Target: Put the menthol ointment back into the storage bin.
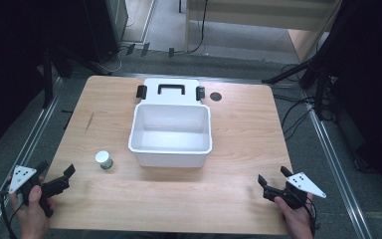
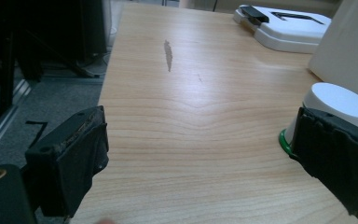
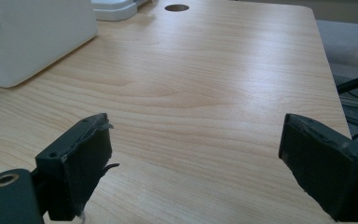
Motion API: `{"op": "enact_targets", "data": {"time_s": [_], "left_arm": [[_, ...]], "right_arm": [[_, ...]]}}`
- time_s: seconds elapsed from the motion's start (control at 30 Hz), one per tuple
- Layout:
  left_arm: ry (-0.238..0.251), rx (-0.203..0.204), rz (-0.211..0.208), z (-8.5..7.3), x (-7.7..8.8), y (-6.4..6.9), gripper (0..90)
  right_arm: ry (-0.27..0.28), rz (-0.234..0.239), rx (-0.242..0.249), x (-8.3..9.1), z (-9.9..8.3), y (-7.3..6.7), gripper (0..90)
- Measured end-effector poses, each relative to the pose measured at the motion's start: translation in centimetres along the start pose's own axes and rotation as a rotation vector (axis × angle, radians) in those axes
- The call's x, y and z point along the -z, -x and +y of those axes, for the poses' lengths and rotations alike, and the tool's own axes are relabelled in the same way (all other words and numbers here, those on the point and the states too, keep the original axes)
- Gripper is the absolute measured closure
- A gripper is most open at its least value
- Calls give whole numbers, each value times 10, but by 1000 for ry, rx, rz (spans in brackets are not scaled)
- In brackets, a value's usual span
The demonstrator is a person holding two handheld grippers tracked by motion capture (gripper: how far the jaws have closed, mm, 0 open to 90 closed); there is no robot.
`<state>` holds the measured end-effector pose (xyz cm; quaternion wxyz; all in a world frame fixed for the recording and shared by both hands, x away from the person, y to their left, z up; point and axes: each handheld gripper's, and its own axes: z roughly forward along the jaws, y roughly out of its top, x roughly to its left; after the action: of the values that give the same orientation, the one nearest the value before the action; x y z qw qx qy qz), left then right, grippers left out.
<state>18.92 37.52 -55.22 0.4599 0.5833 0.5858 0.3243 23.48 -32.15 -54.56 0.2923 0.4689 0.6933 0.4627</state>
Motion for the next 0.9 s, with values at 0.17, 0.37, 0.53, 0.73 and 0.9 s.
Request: {"op": "enact_targets", "data": {"time_s": [0.17, 0.37, 0.53, 0.73, 0.9], "left_arm": [[-50, -49, 0, 1, -3, 7, 141], [-108, -100, -22, 1, -7, 12, 0], [-233, -210, -29, 4, -19, 25, 0], [-386, -252, -6, 11, -34, 33, 0], [-460, -254, -24, 24, -38, 34, 0]], "right_arm": [[0, -2, 5, 0, 0, -1, 96], [0, -4, 6, 0, 0, 0, 96], [-4, -4, 2, 0, 0, 0, 96], [-5, -6, -3, 0, 0, -1, 96], [-5, -6, -4, 0, 0, 0, 96]]}}
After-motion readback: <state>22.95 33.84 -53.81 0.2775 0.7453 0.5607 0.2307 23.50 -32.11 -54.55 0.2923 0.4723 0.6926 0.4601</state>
